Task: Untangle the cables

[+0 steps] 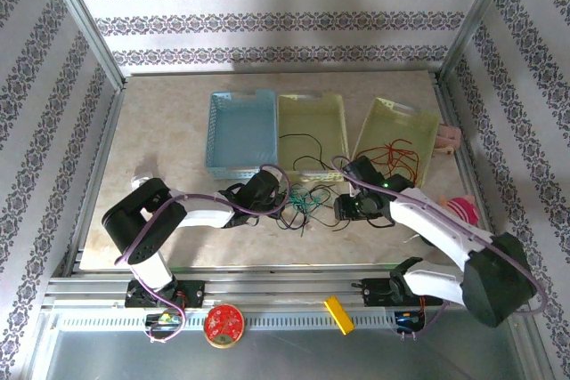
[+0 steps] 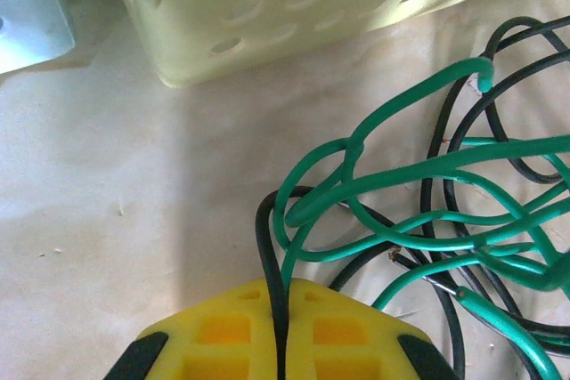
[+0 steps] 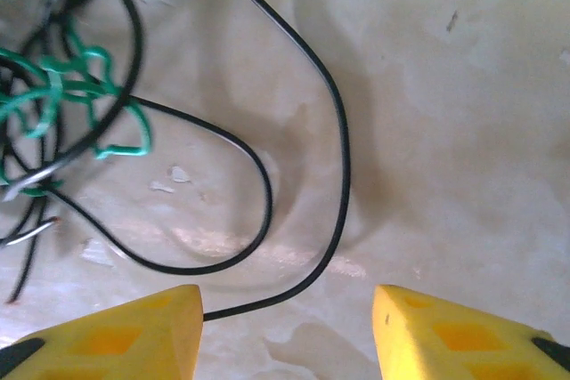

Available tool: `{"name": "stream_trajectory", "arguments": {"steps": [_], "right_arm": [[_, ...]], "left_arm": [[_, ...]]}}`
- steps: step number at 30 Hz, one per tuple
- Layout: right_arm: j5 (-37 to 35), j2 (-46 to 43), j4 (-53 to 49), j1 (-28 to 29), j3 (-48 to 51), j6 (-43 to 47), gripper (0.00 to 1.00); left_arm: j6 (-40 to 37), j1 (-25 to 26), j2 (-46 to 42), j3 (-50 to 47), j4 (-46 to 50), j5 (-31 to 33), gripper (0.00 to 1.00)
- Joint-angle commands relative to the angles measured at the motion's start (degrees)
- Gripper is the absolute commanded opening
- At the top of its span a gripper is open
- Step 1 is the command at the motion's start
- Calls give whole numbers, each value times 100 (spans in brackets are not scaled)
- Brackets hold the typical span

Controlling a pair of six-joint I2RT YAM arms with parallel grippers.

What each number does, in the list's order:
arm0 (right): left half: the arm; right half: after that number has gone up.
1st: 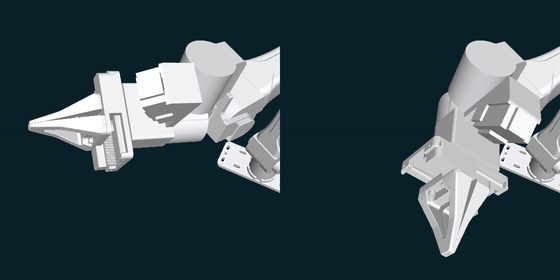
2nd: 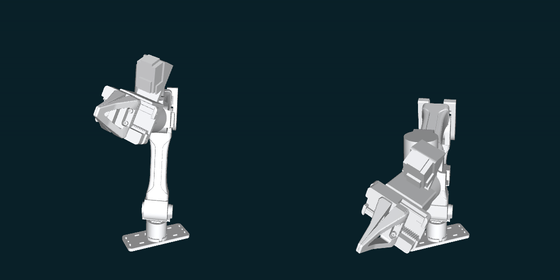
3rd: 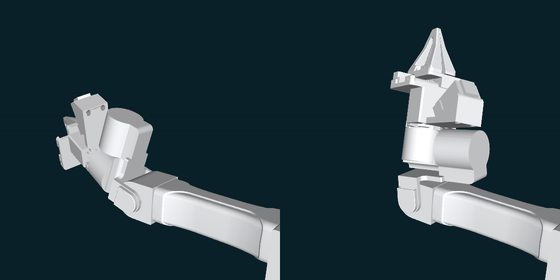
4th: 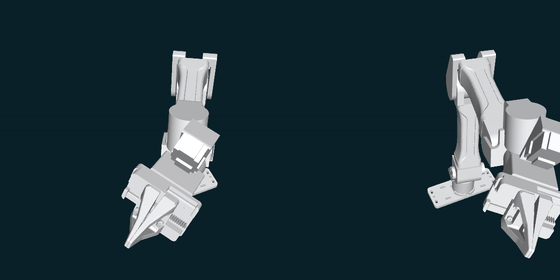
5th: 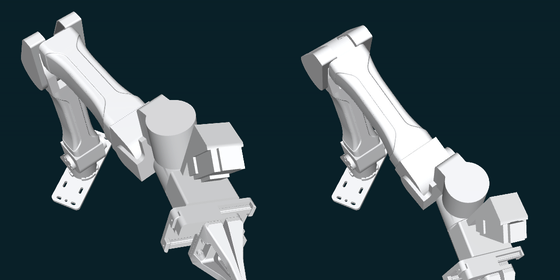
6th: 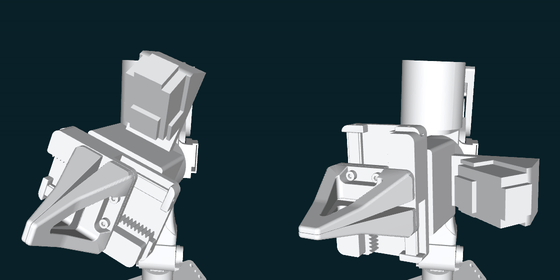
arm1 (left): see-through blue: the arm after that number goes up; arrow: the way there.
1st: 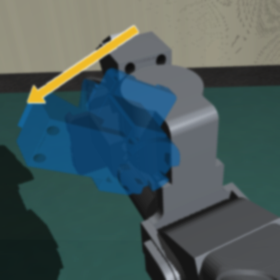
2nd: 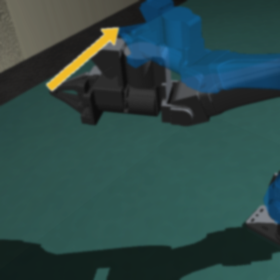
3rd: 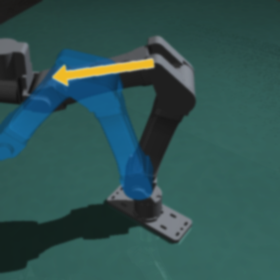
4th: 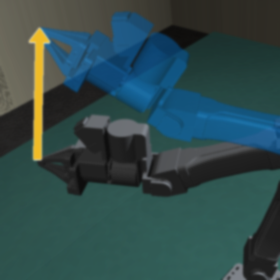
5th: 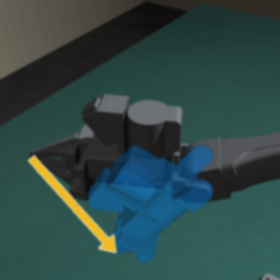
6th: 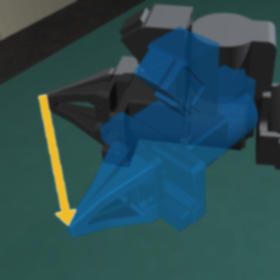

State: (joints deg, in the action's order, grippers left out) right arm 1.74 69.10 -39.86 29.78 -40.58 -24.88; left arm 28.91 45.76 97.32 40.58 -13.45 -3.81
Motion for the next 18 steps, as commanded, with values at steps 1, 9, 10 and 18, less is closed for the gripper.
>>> {"name": "stream_trajectory", "arguments": {"steps": [1,9,10,18], "right_arm": [[-351,411,227,19,50,60,52],[-603,1575,72,85,-405,26,48],[-608,1665,36,98,-428,2,46],[-737,1589,4,133,-384,-110,0]], "left_arm": [[-91,75,174,38,558,82,0],[-108,82,198,69,583,75,0],[-112,82,191,73,589,78,0],[-108,82,121,3,588,117,0]]}}
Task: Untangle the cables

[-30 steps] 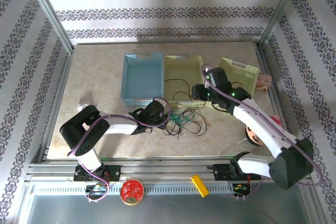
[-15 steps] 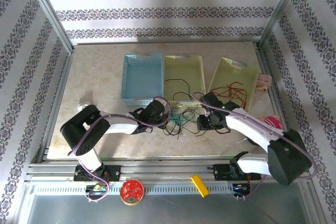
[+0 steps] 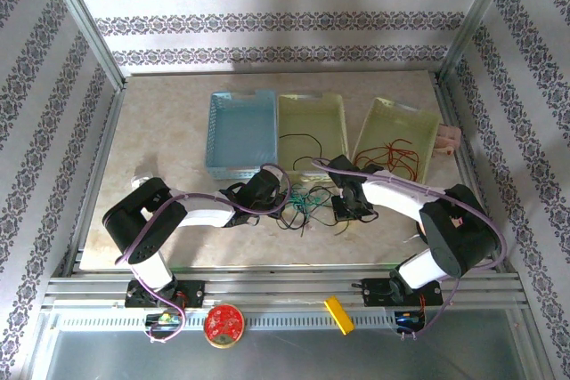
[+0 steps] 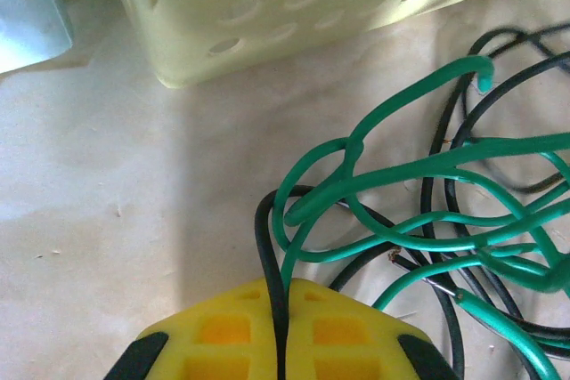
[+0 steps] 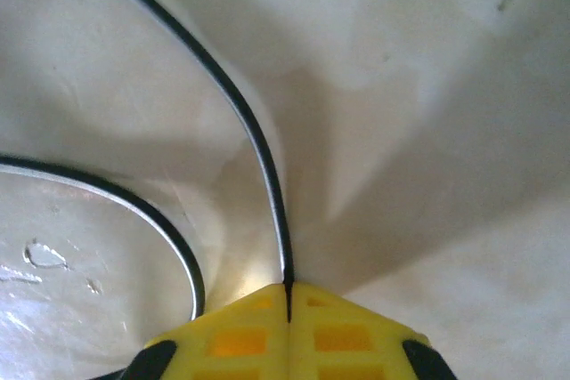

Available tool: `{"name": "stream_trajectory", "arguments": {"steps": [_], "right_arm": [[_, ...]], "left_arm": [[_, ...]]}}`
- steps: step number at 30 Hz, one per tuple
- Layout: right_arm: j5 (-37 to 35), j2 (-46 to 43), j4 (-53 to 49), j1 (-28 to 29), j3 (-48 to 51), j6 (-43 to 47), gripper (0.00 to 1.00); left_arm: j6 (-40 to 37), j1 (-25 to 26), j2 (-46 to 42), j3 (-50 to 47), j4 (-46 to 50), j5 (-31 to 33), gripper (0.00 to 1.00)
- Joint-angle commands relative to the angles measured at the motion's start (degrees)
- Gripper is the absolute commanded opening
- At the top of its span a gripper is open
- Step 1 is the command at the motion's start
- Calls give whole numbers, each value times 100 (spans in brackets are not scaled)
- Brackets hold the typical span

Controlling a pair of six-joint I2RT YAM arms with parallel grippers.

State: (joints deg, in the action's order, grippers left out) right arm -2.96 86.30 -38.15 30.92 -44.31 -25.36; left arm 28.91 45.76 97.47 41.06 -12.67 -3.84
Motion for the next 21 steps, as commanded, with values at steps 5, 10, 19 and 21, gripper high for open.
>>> {"name": "stream_trajectory", "arguments": {"steps": [5,10,19,21], "right_arm": [[-921,-1227,-123,7,91,-214,0],[-1666,-2358,-278,-7,-365,-77,0],[-2801,-3624,489,-42,-1525,1037,0],[-2843,-3743,799,-42,-1712,1250,0]], "left_arm": [[-145,82,70,-76,517,146,0],[-168,81,121,-45,528,129,0],[-122,82,206,-38,458,108,0],[-116,82,214,-45,450,99,0]]}}
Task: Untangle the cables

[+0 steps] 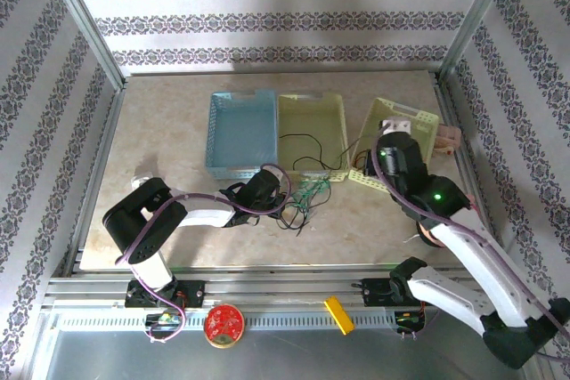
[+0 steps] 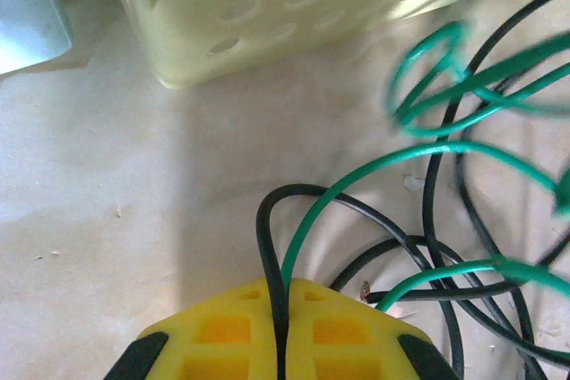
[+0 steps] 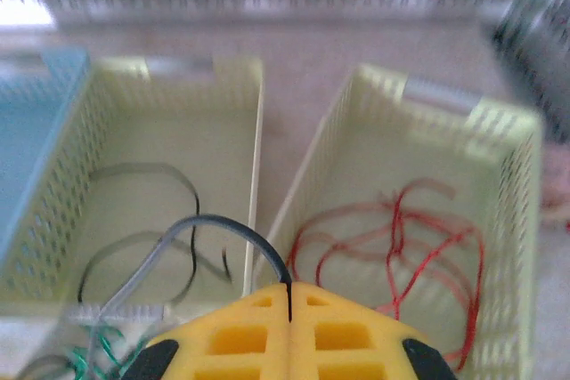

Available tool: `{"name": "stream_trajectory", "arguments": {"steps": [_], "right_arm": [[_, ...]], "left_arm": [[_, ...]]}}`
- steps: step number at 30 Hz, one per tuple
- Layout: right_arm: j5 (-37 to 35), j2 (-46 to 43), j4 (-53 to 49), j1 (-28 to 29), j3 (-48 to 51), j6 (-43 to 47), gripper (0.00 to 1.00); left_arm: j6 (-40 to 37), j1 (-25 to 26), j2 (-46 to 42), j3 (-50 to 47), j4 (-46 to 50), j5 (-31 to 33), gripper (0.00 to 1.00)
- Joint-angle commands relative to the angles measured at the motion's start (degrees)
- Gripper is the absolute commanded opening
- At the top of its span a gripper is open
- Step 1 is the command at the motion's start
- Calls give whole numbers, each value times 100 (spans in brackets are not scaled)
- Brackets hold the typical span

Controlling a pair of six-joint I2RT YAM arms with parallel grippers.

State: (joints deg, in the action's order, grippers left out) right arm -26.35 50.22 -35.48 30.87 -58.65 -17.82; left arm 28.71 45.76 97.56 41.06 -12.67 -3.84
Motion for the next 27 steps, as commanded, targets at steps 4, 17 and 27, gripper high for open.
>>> {"name": "stream_trajectory", "arguments": {"steps": [4,17,27], "right_arm": [[-433,-299,1238,-46,-503,815,0],[231,-227,3336,-415,-1017,1107,0],[1415,818,3193,-1201,-1556,546,0]], "left_arm": [[-79,82,246,-63,457,94,0],[-10,127,324,-184,502,163,0],[-26,214,347,-151,520,217,0]]}}
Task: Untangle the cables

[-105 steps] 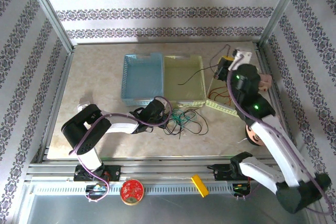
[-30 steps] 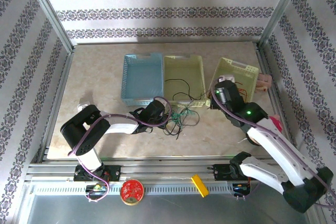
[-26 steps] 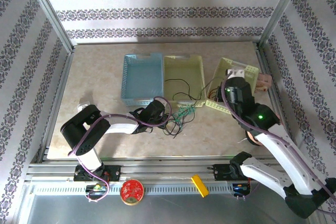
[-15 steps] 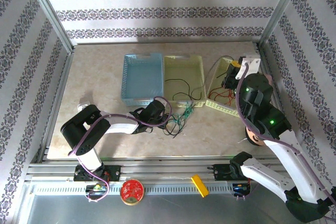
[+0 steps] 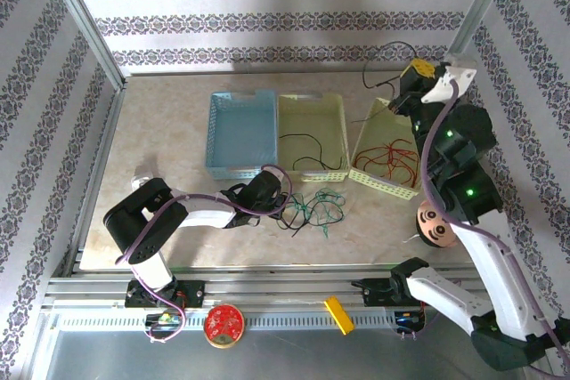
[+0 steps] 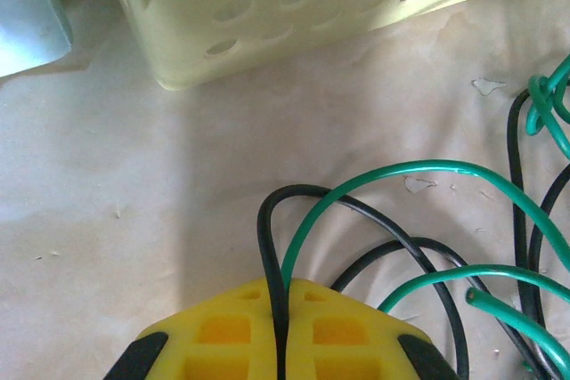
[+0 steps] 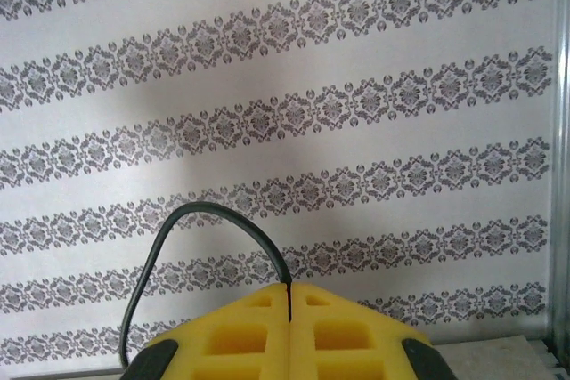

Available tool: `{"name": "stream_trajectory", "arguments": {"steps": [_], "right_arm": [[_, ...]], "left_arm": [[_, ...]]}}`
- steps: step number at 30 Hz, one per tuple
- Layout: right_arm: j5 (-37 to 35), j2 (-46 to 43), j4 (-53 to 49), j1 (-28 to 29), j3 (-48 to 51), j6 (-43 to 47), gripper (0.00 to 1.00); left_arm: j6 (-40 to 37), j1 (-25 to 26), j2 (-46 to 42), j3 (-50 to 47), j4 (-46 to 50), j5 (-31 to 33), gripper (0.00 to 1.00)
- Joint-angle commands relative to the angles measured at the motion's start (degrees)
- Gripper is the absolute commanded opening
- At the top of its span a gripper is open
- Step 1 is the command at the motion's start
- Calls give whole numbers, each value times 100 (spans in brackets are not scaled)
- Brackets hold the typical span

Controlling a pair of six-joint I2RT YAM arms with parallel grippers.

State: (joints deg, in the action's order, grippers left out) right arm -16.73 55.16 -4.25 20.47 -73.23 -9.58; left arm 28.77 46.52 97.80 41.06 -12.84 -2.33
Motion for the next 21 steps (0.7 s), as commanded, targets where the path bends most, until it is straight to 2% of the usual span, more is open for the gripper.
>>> {"name": "stream_trajectory", "arguments": {"steps": [1,6,10,16,17,19,21], "right_arm": [[512,491,44,-258,-132,-379,0],[850,1181,64,-438,-12,-782,0],[898,1750,-4,-313,453,-1099,0],[1648,2899,-505,-4,1028,-1774,0],[1789,3097,-631,43,1055,-1850,7],[2011,3371,-920,83,1039,-1986,28],[2009,3423,-1190,89,1032,-2083,40]], "left_arm": [[-31,146,326,-140,537,73,0],[-70,173,303,-77,606,98,0],[-77,182,224,-72,640,117,0],[-78,191,188,-48,671,127,0],[-82,191,196,-40,685,122,0],[-78,199,181,-32,700,125,0],[-90,199,165,-19,713,127,0]]}}
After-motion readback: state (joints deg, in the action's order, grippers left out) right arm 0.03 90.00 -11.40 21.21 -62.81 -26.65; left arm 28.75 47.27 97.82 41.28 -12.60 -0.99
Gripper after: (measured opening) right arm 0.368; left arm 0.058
